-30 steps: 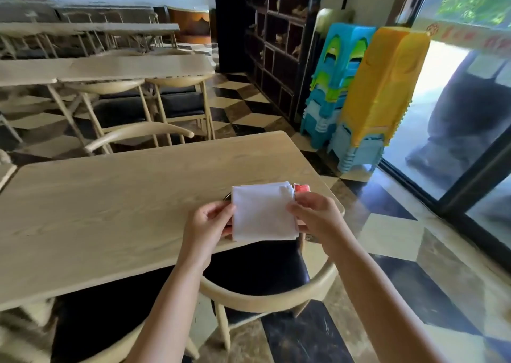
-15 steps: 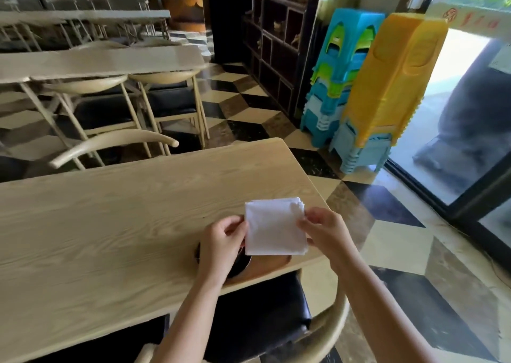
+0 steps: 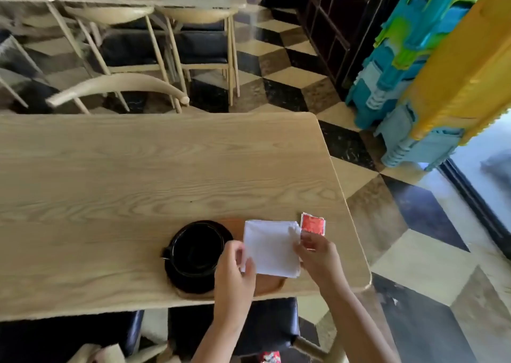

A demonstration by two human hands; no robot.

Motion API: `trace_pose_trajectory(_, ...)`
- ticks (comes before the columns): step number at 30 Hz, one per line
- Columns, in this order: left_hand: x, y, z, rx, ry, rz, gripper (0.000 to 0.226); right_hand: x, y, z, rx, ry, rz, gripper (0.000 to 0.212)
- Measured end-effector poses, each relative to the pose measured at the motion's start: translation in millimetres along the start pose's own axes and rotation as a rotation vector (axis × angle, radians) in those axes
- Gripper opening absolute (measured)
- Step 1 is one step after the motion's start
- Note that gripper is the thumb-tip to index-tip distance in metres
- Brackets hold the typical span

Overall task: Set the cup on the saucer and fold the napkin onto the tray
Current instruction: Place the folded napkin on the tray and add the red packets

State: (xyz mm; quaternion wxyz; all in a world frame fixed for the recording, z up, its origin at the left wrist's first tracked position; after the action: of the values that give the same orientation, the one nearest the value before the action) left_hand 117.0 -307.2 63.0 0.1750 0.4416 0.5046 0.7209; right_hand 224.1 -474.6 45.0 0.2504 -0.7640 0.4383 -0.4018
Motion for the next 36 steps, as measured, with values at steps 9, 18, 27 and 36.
trace_pose_trajectory(9,-69,-35,-12,0.073,-0.168,0.292,0.039,-21,11,51,0.108,-0.013,-0.248,0.023)
trace_pose_trajectory(18,-97,-37,-39,-0.131,-0.362,0.707,0.060,-31,12,43,0.591,0.084,-0.745,0.066)
trace_pose_trajectory(27,-96,-52,-41,-0.116,-0.479,0.855,0.060,-51,24,44,0.848,-0.017,-1.098,0.064)
trace_pose_trajectory(36,-84,-63,-34,-0.104,-0.438,0.855,0.060,-68,15,41,0.926,0.057,-1.142,0.054)
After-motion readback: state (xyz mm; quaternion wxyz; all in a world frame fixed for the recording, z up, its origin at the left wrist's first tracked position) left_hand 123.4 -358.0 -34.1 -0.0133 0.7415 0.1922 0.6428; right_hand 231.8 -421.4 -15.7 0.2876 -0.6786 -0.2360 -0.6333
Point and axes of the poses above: each hand's wrist, its own z-axis towards the middle knuckle, its own x-axis out of the back of the hand, y = z × x, the point moved 8 cm from there along z, towards the middle knuckle, and after that the axes turned 10 degrees about -x, right-handed, at the moved point
